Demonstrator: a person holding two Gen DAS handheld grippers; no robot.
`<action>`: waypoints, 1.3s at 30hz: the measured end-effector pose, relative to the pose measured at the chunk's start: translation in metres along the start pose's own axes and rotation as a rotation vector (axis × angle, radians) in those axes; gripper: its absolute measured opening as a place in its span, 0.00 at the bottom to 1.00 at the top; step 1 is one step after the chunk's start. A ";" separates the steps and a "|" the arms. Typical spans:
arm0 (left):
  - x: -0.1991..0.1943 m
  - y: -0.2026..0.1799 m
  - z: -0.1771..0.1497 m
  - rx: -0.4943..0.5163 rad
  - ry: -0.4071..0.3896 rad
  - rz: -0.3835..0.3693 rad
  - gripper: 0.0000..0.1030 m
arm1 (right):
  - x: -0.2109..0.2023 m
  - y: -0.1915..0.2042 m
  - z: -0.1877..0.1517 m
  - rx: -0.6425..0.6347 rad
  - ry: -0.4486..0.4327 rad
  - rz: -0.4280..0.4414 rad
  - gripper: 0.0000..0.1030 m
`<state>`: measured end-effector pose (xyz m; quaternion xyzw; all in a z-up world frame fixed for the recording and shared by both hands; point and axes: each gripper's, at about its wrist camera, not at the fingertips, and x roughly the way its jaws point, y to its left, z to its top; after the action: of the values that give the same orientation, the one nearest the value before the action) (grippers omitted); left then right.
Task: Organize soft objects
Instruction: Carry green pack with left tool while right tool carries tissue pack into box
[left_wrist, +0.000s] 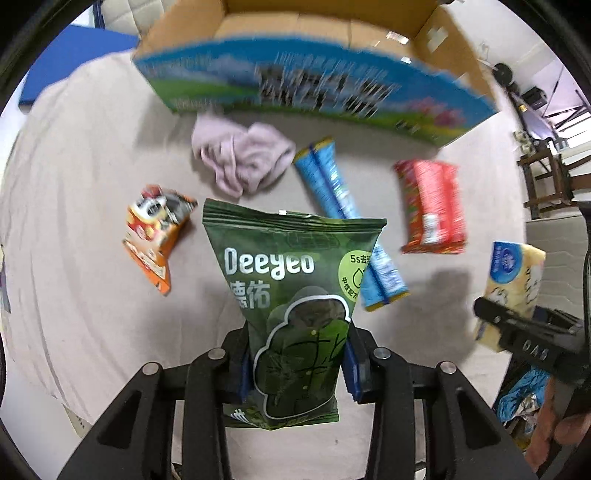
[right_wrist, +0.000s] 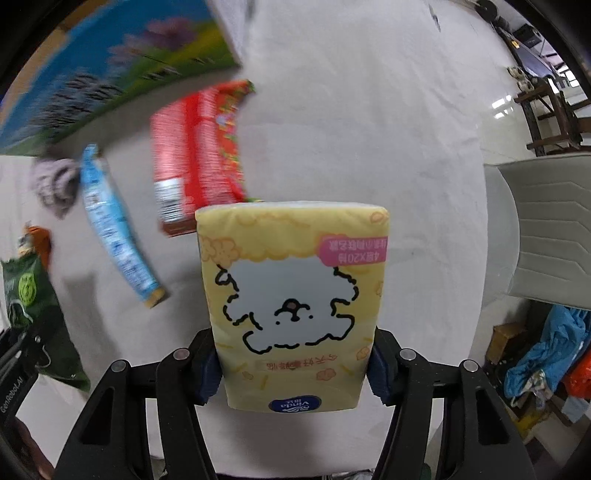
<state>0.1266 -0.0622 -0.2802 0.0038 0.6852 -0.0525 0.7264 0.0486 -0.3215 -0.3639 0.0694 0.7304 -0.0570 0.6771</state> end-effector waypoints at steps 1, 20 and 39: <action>-0.011 -0.003 -0.003 0.002 -0.018 -0.006 0.34 | -0.010 0.001 -0.005 -0.005 -0.013 0.013 0.63; -0.135 -0.015 0.081 0.066 -0.251 -0.117 0.34 | -0.222 0.046 0.000 -0.106 -0.301 0.144 0.63; -0.066 0.016 0.278 0.085 -0.096 -0.241 0.34 | -0.181 0.114 0.159 -0.108 -0.292 0.101 0.63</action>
<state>0.4007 -0.0629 -0.1991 -0.0503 0.6426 -0.1683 0.7458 0.2380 -0.2421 -0.1947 0.0608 0.6217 0.0068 0.7809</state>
